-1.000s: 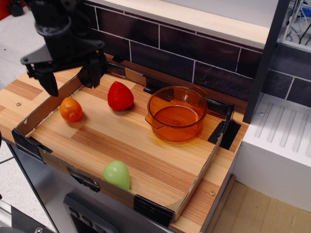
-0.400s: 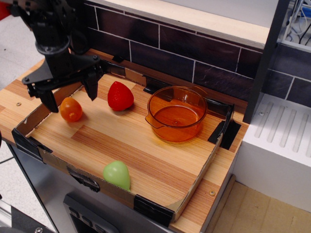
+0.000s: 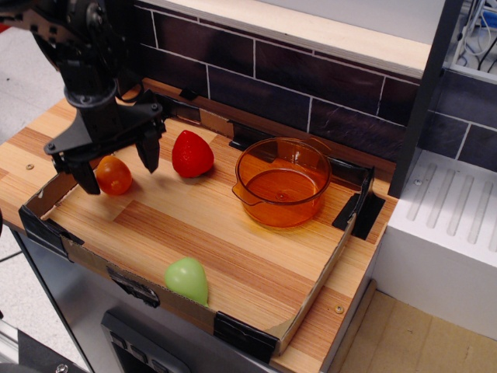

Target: Put carrot in pot

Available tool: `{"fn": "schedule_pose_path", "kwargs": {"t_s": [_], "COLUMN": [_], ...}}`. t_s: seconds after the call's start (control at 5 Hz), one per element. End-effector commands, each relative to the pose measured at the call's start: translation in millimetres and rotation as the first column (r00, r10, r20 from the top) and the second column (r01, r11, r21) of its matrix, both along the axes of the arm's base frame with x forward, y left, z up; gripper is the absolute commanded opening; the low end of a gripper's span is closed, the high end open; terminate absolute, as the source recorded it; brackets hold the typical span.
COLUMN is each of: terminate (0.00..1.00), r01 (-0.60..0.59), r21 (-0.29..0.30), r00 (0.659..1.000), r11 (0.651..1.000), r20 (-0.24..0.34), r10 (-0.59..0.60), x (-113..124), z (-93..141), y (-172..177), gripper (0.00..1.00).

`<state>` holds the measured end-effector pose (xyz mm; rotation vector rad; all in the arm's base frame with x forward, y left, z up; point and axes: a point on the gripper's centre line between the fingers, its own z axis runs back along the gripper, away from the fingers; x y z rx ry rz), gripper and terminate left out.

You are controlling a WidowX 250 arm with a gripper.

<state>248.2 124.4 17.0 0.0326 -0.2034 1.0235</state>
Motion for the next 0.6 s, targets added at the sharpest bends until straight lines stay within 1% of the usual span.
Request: {"fn": "schedule_pose_path", "kwargs": {"t_s": [0.0, 0.2, 0.4], "terminate": [0.00, 0.00, 0.00], "r01": [-0.020, -0.024, -0.037], "r21": [0.022, 0.050, 0.048], "r00": [1.000, 0.999, 0.998], "r11": [1.000, 0.998, 0.998], "r20": [0.009, 0.041, 0.048], "r10": [0.020, 0.022, 0.035], "x": [5.8, 4.9, 5.3], "z": [-0.7, -2.7, -4.5], "y": [3.0, 4.2, 6.2], "gripper": [1.00, 1.00, 0.00]}}
